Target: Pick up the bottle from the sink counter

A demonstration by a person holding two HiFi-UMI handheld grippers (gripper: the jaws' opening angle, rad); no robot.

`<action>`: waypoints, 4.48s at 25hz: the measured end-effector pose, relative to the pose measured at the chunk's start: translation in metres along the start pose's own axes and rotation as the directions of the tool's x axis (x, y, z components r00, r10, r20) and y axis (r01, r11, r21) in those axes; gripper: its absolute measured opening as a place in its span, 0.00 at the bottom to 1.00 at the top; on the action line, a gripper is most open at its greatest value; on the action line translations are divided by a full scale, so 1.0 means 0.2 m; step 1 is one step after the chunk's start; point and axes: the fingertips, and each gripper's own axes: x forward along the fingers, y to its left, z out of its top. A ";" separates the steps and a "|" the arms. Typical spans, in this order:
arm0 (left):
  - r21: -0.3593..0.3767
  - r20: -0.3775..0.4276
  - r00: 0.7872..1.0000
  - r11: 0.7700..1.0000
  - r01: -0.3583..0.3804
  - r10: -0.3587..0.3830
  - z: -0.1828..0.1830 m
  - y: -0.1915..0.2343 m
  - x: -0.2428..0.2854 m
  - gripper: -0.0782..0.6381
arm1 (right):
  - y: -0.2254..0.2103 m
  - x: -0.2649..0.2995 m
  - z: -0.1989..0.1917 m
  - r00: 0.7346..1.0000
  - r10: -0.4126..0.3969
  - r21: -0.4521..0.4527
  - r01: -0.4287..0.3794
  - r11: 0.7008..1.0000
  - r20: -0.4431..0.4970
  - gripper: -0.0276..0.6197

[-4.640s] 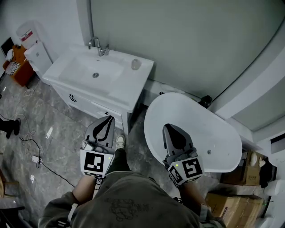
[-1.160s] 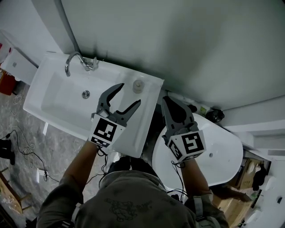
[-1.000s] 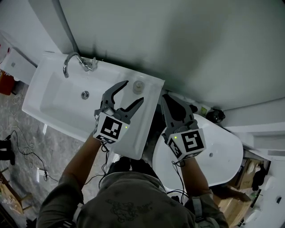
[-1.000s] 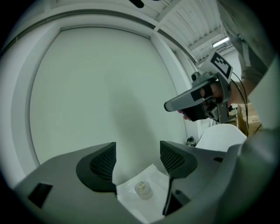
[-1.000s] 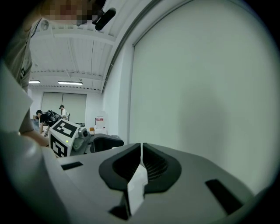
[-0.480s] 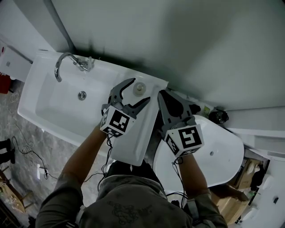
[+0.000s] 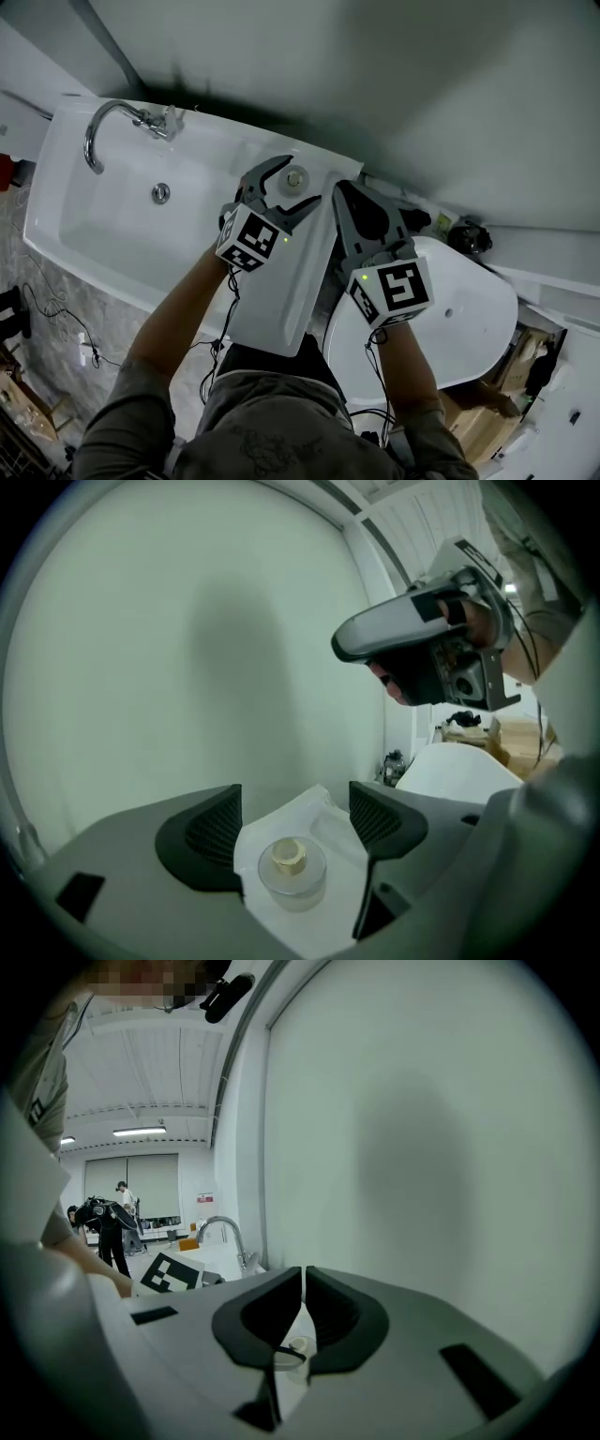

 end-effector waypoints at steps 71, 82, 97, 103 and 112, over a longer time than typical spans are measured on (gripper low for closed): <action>0.101 -0.110 0.906 0.903 0.419 -0.408 -0.44 -0.18 0.34 0.60 | 0.11 0.51 -0.70 0.945 0.324 0.009 -0.324 0.946 -0.041 0.28; 0.087 -0.123 0.912 0.912 0.402 -0.390 -0.45 -0.23 0.31 0.60 | 0.13 0.46 -0.71 0.943 0.322 0.010 -0.322 0.947 -0.081 0.27; 0.124 -0.124 0.937 0.932 0.340 -0.325 -0.03 -0.26 -0.04 0.60 | 0.33 0.19 -0.26 0.942 0.330 -0.024 -0.332 0.943 -0.068 0.27; 0.143 -0.125 0.940 0.932 0.333 -0.317 0.22 -0.28 -0.20 0.60 | 0.40 0.05 -0.01 0.947 0.320 -0.042 -0.321 0.946 -0.043 0.27; 0.190 -0.092 0.954 0.935 0.299 -0.286 0.57 -0.33 -0.40 0.60 | 0.51 -0.17 0.33 0.949 0.314 -0.095 -0.313 0.945 -0.003 0.27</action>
